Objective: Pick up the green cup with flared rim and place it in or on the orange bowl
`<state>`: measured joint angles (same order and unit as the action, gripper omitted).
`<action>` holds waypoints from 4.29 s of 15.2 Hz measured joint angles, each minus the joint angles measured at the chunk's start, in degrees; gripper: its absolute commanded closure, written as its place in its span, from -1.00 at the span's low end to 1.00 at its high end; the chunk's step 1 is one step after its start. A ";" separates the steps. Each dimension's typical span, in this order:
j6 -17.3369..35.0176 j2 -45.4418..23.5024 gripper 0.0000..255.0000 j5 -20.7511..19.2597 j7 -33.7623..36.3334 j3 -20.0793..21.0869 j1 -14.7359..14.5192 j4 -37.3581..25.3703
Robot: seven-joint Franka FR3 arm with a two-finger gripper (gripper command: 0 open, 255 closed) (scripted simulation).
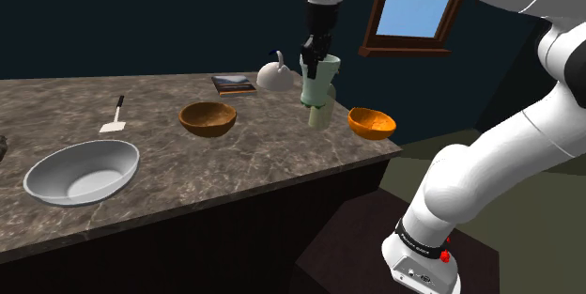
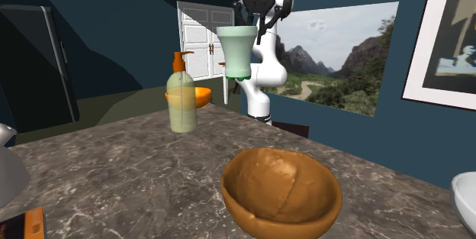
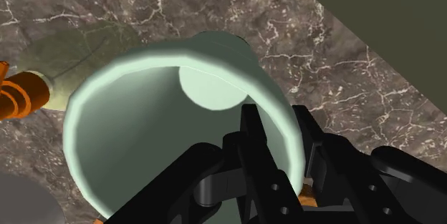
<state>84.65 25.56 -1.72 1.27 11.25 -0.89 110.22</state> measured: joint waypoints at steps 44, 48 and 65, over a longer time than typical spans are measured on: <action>8.09 22.78 1.00 -14.53 -26.31 -25.05 7.17 27.56; 8.25 22.83 1.00 -14.55 -26.27 -25.05 7.18 27.76; 1.80 20.99 -1.00 -13.21 -26.66 -23.49 6.64 19.52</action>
<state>86.45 46.54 -14.92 -25.39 -12.25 5.75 129.74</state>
